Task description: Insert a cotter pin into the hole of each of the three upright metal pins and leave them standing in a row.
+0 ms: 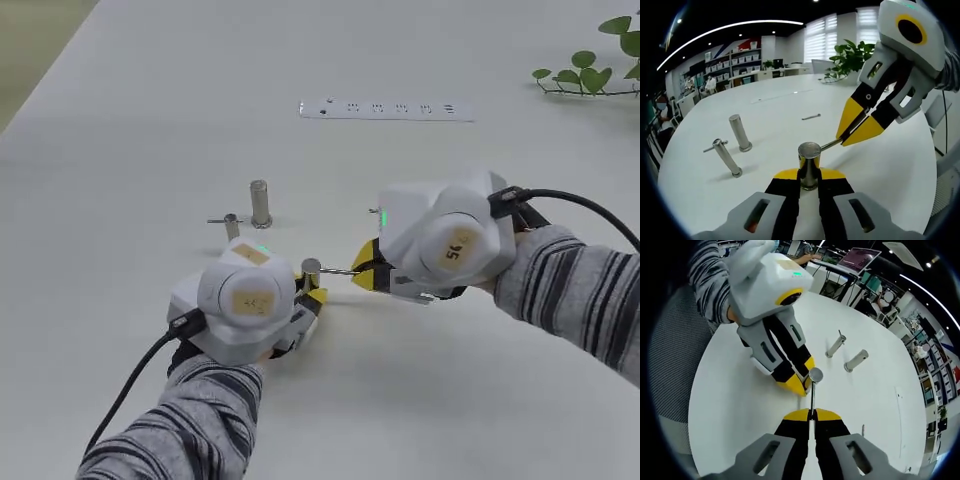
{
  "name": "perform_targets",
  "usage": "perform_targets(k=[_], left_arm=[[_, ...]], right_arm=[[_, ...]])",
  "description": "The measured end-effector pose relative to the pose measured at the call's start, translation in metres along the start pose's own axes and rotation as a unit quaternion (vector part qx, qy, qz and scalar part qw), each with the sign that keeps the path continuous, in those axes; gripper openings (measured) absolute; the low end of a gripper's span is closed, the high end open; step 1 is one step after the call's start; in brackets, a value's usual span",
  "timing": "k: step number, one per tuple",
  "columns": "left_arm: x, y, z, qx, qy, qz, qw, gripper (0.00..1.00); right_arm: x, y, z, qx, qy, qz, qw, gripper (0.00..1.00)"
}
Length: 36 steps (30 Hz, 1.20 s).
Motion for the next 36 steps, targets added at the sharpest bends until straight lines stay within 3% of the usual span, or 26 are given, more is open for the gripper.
perform_targets(k=[7, 14, 36], left_arm=[[-0.0001, 0.0001, 0.0002, -0.001, -0.002, -0.002, 1.0000, 0.09], [0.0003, 0.0004, 0.0006, 0.000, -0.003, 0.000, 1.0000, 0.09], [0.0023, 0.0012, 0.0006, -0.001, -0.011, -0.002, 0.9999, 0.09]], right_arm=[[0.0011, 0.0003, 0.0018, 0.001, 0.002, -0.001, 1.0000, 0.00], [-0.0022, 0.0031, 0.0017, 0.016, 0.005, 0.023, 0.9996, 0.00], [-0.0013, -0.0057, 0.0082, 0.021, 0.014, 0.014, 0.9996, 0.00]])
Point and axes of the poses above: the centre of the closed fingertips' face, and the gripper's own axes: z roughly forward along the fingers, x roughly to its right, y roughly out of its underside, the point moved 8 cm from there along -z, roughly backward along the fingers, and after that the axes turned 4 degrees about z, right-handed, at the moved point
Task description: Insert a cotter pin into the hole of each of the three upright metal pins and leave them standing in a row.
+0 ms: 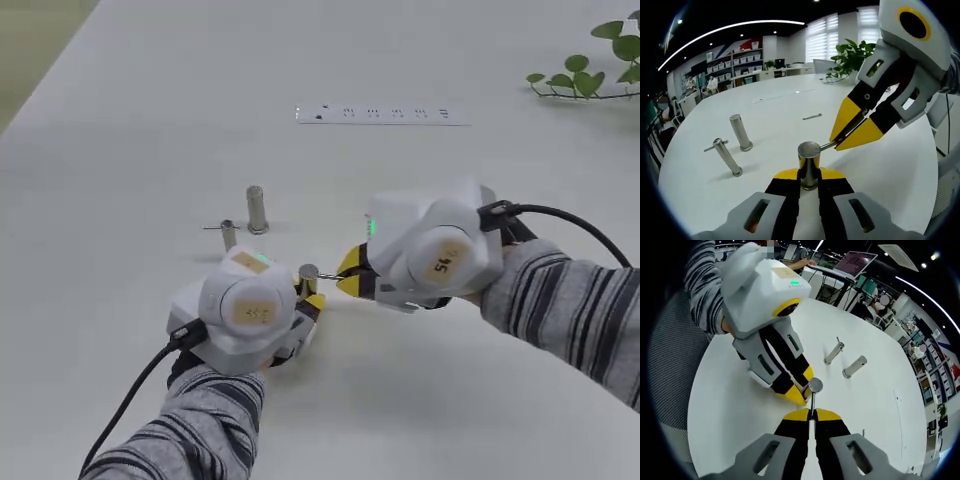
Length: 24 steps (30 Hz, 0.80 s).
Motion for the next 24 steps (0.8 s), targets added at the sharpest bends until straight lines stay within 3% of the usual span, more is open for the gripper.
perform_targets(k=[12, 18, 24], left_arm=[[0.0015, -0.0001, -0.0007, 0.000, -0.012, -0.005, 0.9999, 0.09], [0.0020, -0.0001, -0.0003, 0.001, -0.018, -0.009, 0.9998, 0.09], [0.0023, -0.0001, -0.0004, 0.001, -0.018, -0.011, 0.9998, 0.09]], right_arm=[[-0.0027, -0.0060, 0.0031, 0.005, 0.006, -0.014, 0.9999, 0.00], [-0.0071, -0.0091, 0.0010, 0.013, 0.002, -0.008, 0.9999, 0.05], [-0.0060, -0.0040, -0.0063, 0.010, 0.020, 0.016, 0.9996, 0.04]])
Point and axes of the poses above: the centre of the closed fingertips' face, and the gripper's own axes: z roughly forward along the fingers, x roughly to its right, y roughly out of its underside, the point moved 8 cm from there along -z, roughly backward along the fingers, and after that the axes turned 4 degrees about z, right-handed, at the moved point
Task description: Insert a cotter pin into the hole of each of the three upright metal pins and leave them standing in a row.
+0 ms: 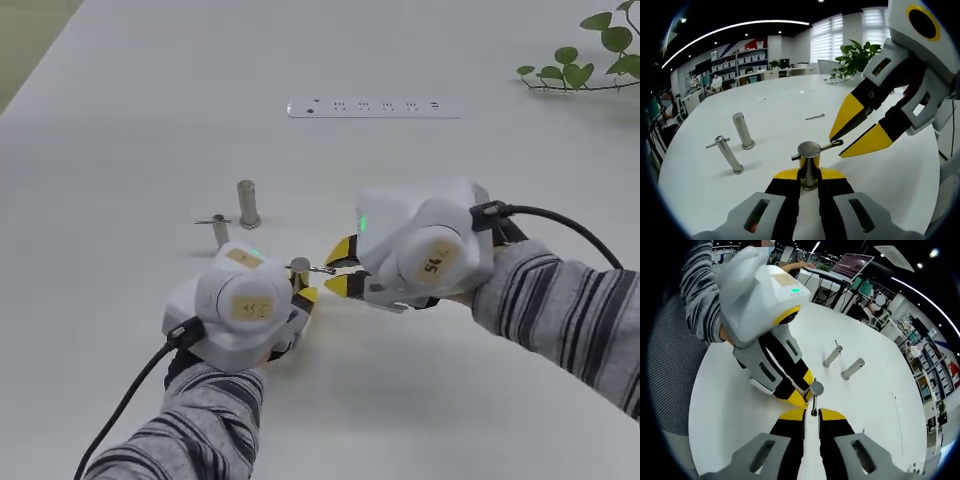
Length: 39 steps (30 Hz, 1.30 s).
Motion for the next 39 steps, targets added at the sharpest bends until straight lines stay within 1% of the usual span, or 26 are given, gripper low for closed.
perform_targets(k=[2, 5, 7, 11, 14, 16, 30, 39], left_arm=[[0.000, 0.000, 0.000, 0.000, 0.000, -0.001, 1.0000, 0.09], [0.000, 0.000, 0.000, 0.000, 0.000, -0.003, 1.0000, 0.09], [0.000, 0.000, 0.000, 0.000, 0.000, -0.004, 1.0000, 0.09], [0.000, 0.000, 0.000, 0.000, 0.000, -0.005, 1.0000, 0.09], [0.001, 0.000, 0.000, 0.000, 0.000, -0.006, 1.0000, 0.09], [0.001, 0.000, 0.000, 0.000, -0.001, -0.007, 1.0000, 0.09], [0.001, 0.001, 0.000, -0.001, -0.004, -0.012, 0.9999, 0.09], [0.001, 0.001, 0.001, -0.002, -0.006, -0.013, 0.9999, 0.09]], right_arm=[[0.001, 0.002, -0.001, -0.003, 0.005, 0.001, 1.0000, 0.04], [0.001, 0.003, -0.002, -0.003, 0.007, 0.005, 1.0000, 0.03], [0.000, 0.003, -0.002, -0.004, 0.007, 0.005, 1.0000, 0.00], [0.001, 0.003, 0.000, -0.004, 0.012, 0.012, 0.9998, 0.00], [0.001, 0.001, 0.001, 0.000, 0.010, 0.019, 0.9998, 0.00], [0.001, 0.000, 0.002, 0.000, 0.010, 0.014, 0.9999, 0.00], [0.002, -0.008, 0.009, 0.008, 0.003, 0.013, 0.9999, 0.00], [0.002, -0.008, 0.011, 0.005, 0.003, 0.009, 0.9999, 0.00]])
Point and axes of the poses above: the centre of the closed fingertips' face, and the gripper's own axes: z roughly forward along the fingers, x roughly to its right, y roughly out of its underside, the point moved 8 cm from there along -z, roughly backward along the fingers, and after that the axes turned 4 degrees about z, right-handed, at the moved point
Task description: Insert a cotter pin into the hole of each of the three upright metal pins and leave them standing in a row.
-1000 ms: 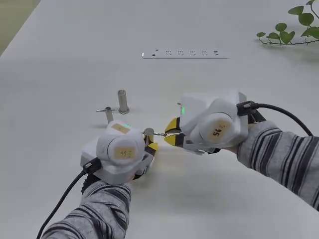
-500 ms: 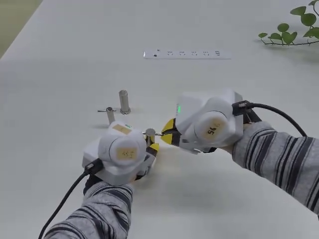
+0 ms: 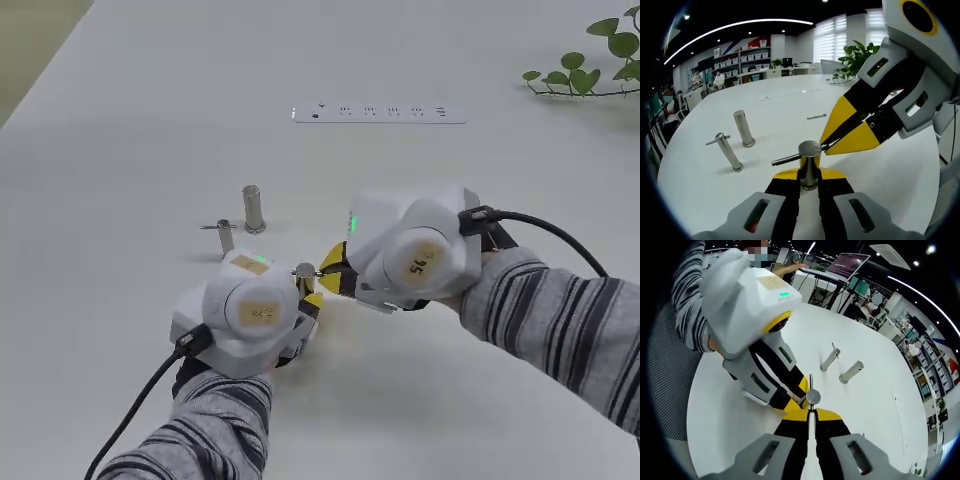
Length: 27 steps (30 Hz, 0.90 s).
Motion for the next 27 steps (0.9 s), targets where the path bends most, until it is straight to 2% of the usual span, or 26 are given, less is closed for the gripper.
perform_targets(k=[10, 12, 17, 20, 22, 24, 27], left_arm=[[0.0000, -0.0002, 0.0003, -0.003, 0.000, -0.003, 1.0000, 0.10], [0.0004, -0.0003, 0.0007, -0.004, -0.001, 0.007, 1.0000, 0.10], [-0.0006, 0.0020, 0.0023, -0.008, 0.004, 0.009, 0.9999, 0.10], [-0.0013, 0.0017, 0.0019, -0.004, 0.005, 0.009, 0.9999, 0.18], [-0.0027, -0.0008, -0.0006, 0.008, 0.004, 0.012, 0.9999, 0.24], [-0.0040, -0.0015, -0.0022, 0.010, 0.010, 0.004, 0.9999, 0.29], [-0.0040, -0.0021, -0.0059, 0.015, 0.022, 0.009, 0.9996, 0.34]], right_arm=[[0.0000, -0.0008, 0.0017, 0.002, -0.001, -0.002, 1.0000, 0.00], [0.0002, -0.0007, 0.0022, 0.003, -0.003, 0.000, 1.0000, 0.00], [-0.0021, 0.0010, 0.0040, 0.001, -0.007, 0.006, 1.0000, 0.02], [-0.0032, 0.0018, 0.0038, 0.003, -0.010, 0.013, 0.9999, 0.05], [-0.0022, 0.0027, 0.0030, 0.003, -0.009, 0.023, 0.9997, 0.08], [-0.0016, 0.0029, 0.0019, 0.008, -0.013, 0.043, 0.9990, 0.10], [0.0005, 0.0008, -0.0003, 0.021, -0.017, 0.070, 0.9972, 0.12]])
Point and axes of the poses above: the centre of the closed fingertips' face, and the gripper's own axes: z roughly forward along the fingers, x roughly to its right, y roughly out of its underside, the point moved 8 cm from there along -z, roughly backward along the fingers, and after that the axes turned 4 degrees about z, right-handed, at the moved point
